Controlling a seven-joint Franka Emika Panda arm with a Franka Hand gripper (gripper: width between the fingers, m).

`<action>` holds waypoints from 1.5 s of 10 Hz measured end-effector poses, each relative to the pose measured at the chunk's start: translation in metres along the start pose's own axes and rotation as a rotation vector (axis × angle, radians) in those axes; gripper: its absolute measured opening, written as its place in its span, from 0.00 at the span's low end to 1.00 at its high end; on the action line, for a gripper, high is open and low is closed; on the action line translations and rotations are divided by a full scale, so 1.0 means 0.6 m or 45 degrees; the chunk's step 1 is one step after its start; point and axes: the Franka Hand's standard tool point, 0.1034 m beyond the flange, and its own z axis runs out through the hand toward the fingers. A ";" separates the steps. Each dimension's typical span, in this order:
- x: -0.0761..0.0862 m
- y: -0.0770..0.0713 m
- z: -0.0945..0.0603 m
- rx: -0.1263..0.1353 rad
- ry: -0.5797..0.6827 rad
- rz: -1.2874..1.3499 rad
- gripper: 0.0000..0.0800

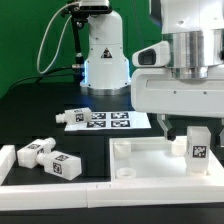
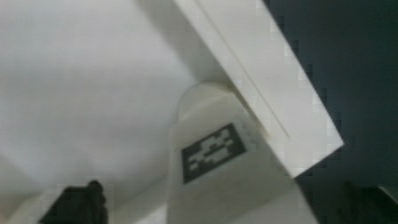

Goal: Assemble one leg

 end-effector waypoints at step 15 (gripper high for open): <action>-0.007 -0.011 0.005 0.073 -0.129 1.367 0.36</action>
Offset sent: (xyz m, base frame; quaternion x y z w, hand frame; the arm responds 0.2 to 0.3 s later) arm 0.0000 0.0000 0.0000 0.0000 0.0000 0.0000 1.0000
